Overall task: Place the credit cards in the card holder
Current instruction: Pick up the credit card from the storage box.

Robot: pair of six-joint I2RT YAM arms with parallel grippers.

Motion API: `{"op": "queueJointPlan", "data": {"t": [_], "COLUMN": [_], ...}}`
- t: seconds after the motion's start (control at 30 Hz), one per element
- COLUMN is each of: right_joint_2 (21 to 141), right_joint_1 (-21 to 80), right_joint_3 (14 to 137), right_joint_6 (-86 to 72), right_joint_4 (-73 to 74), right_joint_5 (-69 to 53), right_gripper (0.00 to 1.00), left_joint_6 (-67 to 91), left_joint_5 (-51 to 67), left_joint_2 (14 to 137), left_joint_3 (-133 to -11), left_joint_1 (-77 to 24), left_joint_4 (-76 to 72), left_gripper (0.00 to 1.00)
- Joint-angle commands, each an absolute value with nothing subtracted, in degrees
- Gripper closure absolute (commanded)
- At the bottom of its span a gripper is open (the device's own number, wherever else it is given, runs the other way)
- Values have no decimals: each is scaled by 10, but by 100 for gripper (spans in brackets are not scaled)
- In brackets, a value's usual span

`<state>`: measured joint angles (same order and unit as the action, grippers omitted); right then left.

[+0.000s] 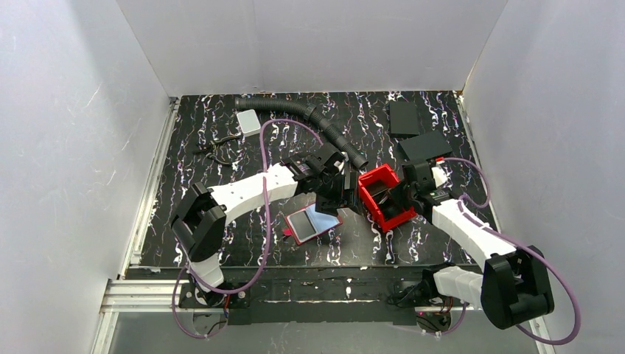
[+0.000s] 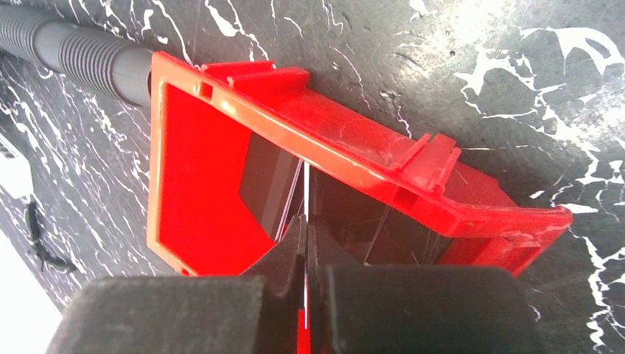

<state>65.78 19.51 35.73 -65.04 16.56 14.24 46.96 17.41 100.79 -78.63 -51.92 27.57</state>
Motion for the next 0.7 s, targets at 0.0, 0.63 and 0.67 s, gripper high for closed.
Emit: {"op": "queueJointPlan", "data": {"t": [0.0, 0.63, 0.67], "right_joint_2": [628, 645, 655], "right_joint_1": [185, 177, 176], "right_joint_3": [377, 408, 410], "right_joint_6": [-598, -277, -265], "right_joint_4": [184, 107, 106], "right_joint_5": [107, -22, -23], "right_gripper": [99, 91, 93], "left_joint_6": [457, 464, 466], "left_joint_5": [162, 185, 187], "left_joint_2": [967, 921, 918], "left_joint_3": [-784, -744, -738], "left_joint_1": [-521, -516, -516], "left_joint_4": [297, 261, 258], "left_gripper": [23, 22, 22]}}
